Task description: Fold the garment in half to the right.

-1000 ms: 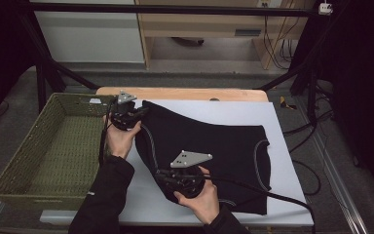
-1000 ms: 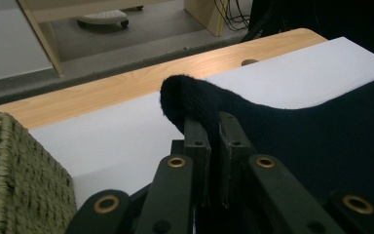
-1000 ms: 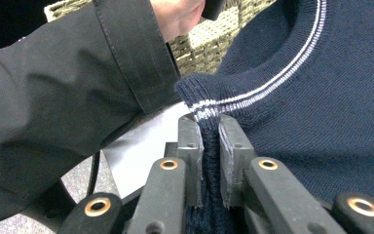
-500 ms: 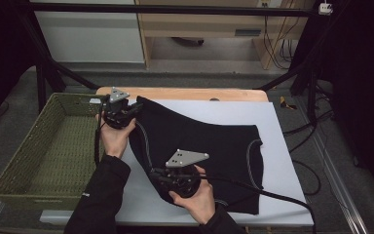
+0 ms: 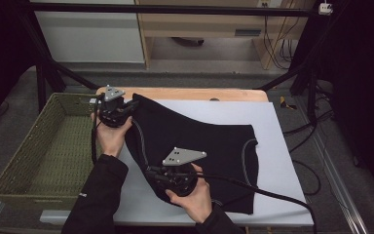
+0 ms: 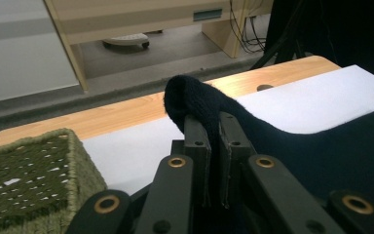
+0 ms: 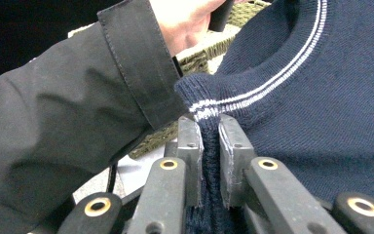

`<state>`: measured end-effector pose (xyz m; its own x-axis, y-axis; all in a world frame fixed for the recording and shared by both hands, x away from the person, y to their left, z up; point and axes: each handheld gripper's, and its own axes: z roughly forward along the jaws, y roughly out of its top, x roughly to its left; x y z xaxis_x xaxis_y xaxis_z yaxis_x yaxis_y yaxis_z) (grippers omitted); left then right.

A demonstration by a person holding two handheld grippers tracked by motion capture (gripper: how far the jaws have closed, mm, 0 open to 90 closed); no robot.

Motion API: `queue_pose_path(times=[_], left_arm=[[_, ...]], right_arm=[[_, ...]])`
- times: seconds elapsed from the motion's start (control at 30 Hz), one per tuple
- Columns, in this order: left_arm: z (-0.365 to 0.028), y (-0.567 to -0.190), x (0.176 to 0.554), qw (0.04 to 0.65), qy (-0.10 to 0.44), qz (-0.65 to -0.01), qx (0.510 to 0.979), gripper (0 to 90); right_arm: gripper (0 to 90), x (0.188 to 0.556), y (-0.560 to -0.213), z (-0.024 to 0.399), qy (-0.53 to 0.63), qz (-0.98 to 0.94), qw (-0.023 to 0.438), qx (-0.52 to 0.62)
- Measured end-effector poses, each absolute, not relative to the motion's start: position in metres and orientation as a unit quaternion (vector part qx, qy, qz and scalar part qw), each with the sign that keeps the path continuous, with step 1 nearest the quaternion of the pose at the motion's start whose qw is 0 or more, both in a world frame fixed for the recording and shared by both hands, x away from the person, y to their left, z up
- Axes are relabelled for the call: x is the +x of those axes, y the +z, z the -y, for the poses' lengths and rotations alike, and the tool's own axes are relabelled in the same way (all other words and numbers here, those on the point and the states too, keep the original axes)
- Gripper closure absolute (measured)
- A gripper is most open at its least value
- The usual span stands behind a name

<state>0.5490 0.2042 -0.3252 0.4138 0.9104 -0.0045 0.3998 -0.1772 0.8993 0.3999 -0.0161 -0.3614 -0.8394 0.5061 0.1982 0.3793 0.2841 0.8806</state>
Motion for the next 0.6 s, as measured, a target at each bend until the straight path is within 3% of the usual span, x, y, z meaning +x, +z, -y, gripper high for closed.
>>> queue_pose_path(times=[0.6], left_arm=[[-0.213, -0.303, 0.541, 0.447, 0.301, -0.460, 0.706, 84.6]], right_arm=[[82.1, 0.399, -0.349, 0.011, 0.550, -0.789, 0.061, 0.268]])
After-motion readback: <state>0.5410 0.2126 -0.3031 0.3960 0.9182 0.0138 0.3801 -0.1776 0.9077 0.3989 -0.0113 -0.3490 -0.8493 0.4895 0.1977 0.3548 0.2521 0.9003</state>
